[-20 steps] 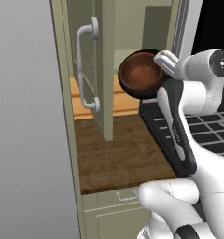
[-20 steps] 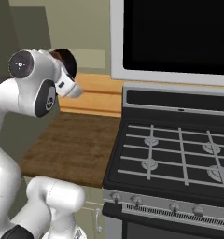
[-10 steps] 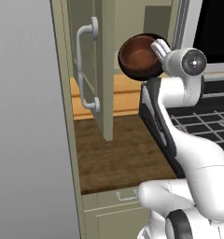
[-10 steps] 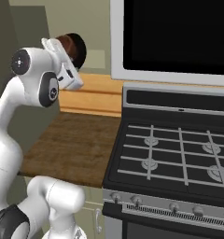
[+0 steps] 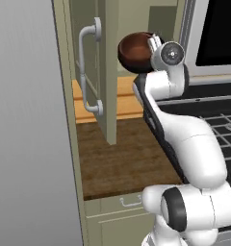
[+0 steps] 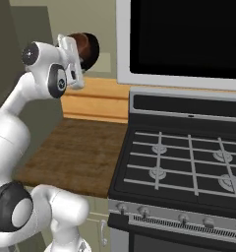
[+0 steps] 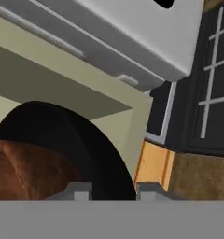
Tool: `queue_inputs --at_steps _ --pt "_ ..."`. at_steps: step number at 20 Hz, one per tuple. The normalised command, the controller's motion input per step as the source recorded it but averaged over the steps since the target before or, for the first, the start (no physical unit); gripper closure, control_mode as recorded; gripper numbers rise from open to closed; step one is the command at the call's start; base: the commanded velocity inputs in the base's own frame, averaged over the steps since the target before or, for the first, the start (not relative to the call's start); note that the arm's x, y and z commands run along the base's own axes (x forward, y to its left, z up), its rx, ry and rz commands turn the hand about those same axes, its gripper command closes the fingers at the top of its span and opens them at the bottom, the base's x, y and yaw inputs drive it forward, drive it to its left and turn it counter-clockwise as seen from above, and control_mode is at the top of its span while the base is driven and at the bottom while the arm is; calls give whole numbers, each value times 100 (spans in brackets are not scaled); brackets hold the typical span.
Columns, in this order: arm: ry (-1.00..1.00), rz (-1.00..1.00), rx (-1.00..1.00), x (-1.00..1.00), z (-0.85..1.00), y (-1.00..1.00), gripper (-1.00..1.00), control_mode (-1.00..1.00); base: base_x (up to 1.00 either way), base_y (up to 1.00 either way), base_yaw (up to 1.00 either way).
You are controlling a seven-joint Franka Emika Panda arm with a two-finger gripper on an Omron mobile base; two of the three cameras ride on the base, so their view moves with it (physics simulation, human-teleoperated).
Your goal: Pick up the bowls on the counter and stack them on top of one another in the open cabinet. Place the smaller bowl on top of the larger bowl.
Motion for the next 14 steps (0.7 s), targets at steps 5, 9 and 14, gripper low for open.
queue_inputs --at_steps 5,9,14 --pt "19 0 16 98 0 1 100 -100 0 0 0" --pt "11 0 9 99 0 9 100 -100 0 0 0" --pt "5 -2 0 57 -3 12 -100 -100 0 0 0"
